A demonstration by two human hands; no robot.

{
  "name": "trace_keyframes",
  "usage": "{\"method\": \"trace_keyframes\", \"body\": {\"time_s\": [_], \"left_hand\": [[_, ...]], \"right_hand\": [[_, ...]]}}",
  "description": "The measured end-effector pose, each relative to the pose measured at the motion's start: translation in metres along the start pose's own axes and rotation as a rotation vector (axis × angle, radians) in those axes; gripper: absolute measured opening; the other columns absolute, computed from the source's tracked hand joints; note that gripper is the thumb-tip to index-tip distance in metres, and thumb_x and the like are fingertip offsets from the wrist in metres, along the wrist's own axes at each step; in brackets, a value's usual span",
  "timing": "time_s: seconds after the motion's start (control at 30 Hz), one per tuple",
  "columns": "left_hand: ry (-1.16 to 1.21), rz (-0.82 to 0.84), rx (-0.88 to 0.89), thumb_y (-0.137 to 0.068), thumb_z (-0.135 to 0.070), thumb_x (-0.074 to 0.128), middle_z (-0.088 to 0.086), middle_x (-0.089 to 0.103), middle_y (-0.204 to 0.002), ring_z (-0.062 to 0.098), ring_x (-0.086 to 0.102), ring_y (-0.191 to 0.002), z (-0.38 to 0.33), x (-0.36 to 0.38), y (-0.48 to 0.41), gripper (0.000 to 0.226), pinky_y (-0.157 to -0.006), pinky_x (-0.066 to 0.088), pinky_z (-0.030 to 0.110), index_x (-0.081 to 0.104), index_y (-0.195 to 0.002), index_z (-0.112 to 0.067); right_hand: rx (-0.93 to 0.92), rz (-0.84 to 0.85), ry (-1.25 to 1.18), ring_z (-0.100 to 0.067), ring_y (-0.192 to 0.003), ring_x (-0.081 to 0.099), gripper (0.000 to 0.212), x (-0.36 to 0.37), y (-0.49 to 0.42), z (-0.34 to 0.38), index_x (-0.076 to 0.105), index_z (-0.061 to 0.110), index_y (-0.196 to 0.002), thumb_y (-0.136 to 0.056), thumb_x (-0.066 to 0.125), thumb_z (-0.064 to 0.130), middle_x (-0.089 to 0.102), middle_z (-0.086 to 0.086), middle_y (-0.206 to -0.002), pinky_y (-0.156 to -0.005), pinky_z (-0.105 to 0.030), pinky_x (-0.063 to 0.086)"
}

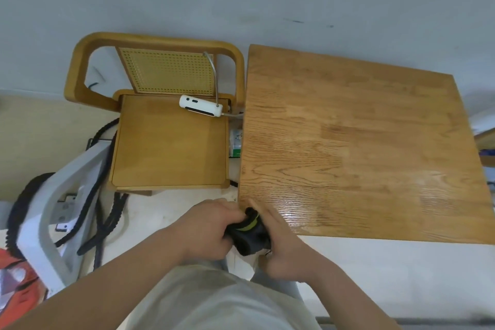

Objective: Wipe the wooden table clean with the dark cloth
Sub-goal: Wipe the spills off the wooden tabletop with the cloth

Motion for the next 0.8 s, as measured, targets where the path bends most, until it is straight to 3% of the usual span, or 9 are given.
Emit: {"method": "trace_keyframes", "body": {"time_s": [0.07, 0.17, 0.27, 0.33, 0.4, 0.5, 0.6, 0.67, 0.8], "left_hand": [[0.057, 0.034, -0.030, -0.071, -0.014, 0.055, -0.019, 0.059, -0.091, 0.011, 0.056, -0.091, -0.002, -0.009, -0.007, 0.035, -0.074, 0.045, 0.024, 0.064, -0.101, -0.030], [0.129, 0.067, -0.178, -0.074, -0.021, 0.064, -0.022, 0.066, -0.096, 0.005, 0.062, -0.087, 0.014, -0.018, -0.016, 0.039, -0.072, 0.054, 0.028, 0.059, -0.106, -0.042], [0.367, 0.002, -0.353, -0.076, -0.019, 0.073, -0.020, 0.069, -0.099, 0.004, 0.069, -0.080, 0.042, -0.023, -0.022, 0.045, -0.063, 0.053, 0.020, 0.057, -0.111, -0.044], [0.452, -0.129, -0.478, -0.078, -0.017, 0.076, -0.015, 0.066, -0.113, 0.008, 0.068, -0.098, 0.065, -0.020, -0.021, 0.054, -0.069, 0.053, 0.019, 0.057, -0.125, -0.036], [0.215, -0.308, -0.615, -0.078, -0.025, 0.078, -0.002, 0.055, -0.135, 0.022, 0.056, -0.123, 0.087, -0.017, -0.012, 0.070, -0.089, 0.054, 0.032, 0.050, -0.142, -0.026], [0.250, -0.466, -0.805, -0.087, -0.036, 0.073, 0.005, 0.049, -0.143, 0.023, 0.054, -0.121, 0.098, 0.016, 0.006, 0.064, -0.099, 0.048, 0.037, 0.049, -0.143, -0.017], [0.694, -0.266, -0.806, -0.099, -0.041, 0.057, -0.006, 0.062, -0.129, 0.007, 0.063, -0.103, 0.075, 0.080, -0.002, 0.042, -0.092, 0.051, 0.028, 0.050, -0.140, -0.034], [0.667, -0.257, -0.724, -0.099, -0.050, 0.048, -0.008, 0.067, -0.126, 0.012, 0.065, -0.108, 0.066, 0.098, -0.013, 0.037, -0.096, 0.054, 0.036, 0.045, -0.134, -0.041], [0.488, -0.235, -0.859, -0.103, -0.048, 0.043, 0.010, 0.052, -0.131, 0.034, 0.055, -0.121, 0.089, 0.112, -0.030, 0.052, -0.101, 0.048, 0.045, 0.035, -0.146, -0.021]], "right_hand": [[0.018, -0.036, -0.024, -0.004, -0.120, 0.052, 0.072, -0.004, -0.002, 0.008, 0.050, 0.037, -0.133, -0.070, 0.083, 0.022, 0.053, 0.013, -0.127, -0.098, -0.029, 0.051], [0.137, -0.239, -0.257, -0.004, -0.094, 0.068, 0.037, -0.023, -0.002, 0.006, 0.065, 0.034, -0.111, -0.080, 0.084, 0.028, 0.071, 0.014, -0.101, -0.078, -0.022, 0.055], [0.261, -0.251, -0.603, -0.009, -0.096, 0.073, 0.025, -0.016, -0.010, 0.003, 0.070, 0.025, -0.113, -0.091, 0.076, 0.015, 0.078, 0.006, -0.101, -0.080, -0.022, 0.059], [0.342, -0.243, -0.708, -0.012, -0.103, 0.073, 0.028, -0.006, -0.022, 0.000, 0.068, 0.028, -0.119, -0.093, 0.075, 0.020, 0.078, 0.007, -0.109, -0.089, -0.034, 0.062], [0.439, -0.239, -0.721, -0.017, -0.103, 0.073, 0.026, 0.002, -0.037, -0.005, 0.066, 0.030, -0.117, -0.093, 0.074, 0.023, 0.077, 0.005, -0.109, -0.088, -0.046, 0.063], [0.504, -0.259, -0.450, -0.017, -0.086, 0.071, 0.006, -0.003, -0.056, -0.015, 0.064, 0.030, -0.097, -0.096, 0.068, 0.025, 0.074, 0.003, -0.094, -0.079, -0.046, 0.065], [0.476, -0.268, -0.146, -0.015, -0.068, 0.065, 0.014, -0.015, -0.062, -0.017, 0.059, 0.030, -0.083, -0.097, 0.063, 0.033, 0.068, 0.005, -0.075, -0.067, -0.037, 0.060], [0.461, -0.262, -0.059, -0.012, -0.065, 0.063, 0.018, -0.020, -0.060, -0.018, 0.060, 0.028, -0.081, -0.097, 0.061, 0.036, 0.067, 0.007, -0.069, -0.063, -0.033, 0.055], [0.432, -0.332, 0.082, -0.009, -0.074, 0.060, 0.017, -0.043, -0.055, -0.025, 0.062, 0.024, -0.092, -0.101, 0.056, 0.037, 0.067, 0.008, -0.083, -0.061, -0.024, 0.043]]}}
Point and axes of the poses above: each hand's wrist, its own y-axis away from the middle knuckle, its own x-axis out of the palm, z = x × y, the point moved 8 cm from there along -y, towards the middle knuckle
